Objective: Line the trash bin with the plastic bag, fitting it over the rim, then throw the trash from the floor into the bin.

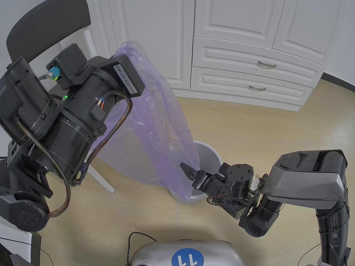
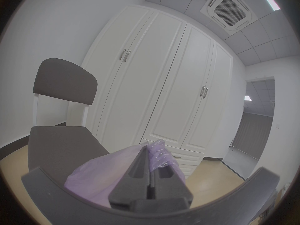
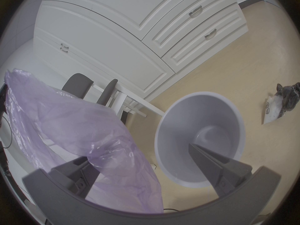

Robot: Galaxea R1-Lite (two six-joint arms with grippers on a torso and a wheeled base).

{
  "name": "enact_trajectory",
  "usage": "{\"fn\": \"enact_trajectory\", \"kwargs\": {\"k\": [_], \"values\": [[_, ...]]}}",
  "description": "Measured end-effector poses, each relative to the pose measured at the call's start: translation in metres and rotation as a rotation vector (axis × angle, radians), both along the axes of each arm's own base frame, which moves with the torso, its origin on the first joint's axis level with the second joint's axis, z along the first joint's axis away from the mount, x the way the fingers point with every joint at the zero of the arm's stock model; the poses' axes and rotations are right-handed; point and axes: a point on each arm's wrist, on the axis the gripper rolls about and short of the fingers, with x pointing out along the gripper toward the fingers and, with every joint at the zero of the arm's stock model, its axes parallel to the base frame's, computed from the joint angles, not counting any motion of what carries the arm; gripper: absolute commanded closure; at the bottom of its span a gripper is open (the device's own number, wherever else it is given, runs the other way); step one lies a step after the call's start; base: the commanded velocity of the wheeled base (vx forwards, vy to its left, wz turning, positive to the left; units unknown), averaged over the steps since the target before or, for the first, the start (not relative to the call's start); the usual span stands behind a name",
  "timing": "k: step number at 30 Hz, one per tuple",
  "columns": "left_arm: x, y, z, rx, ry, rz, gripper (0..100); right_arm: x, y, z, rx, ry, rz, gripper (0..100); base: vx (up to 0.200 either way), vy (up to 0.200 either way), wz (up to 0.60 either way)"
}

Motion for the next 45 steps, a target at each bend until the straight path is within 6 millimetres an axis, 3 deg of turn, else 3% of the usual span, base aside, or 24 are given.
{"fn": "enact_trajectory", "kwargs": {"k": [8, 35, 36, 45], "values": [[-0.001, -0.001, 0.000, 0.000, -0.001, -0.006, 100, -0.007, 0.010, -0.014, -0.009, 0.011, 0.032, 0, 0.000, 0.000, 0.00], [-0.003, -0.004, 0.000, 0.001, 0.001, -0.022, 100, -0.006, 0.025, -0.022, 0.036, 0.001, 0.055, 0, 0.000, 0.000, 0.00], [-0.003, -0.004, 0.000, 0.000, 0.001, -0.022, 100, -0.007, 0.025, -0.022, 0.037, 0.000, 0.055, 100, 0.000, 0.000, 0.00], [0.000, -0.004, -0.001, 0.001, 0.003, -0.013, 100, -0.014, 0.023, -0.022, 0.014, 0.012, 0.051, 100, 0.000, 0.000, 0.00]]}}
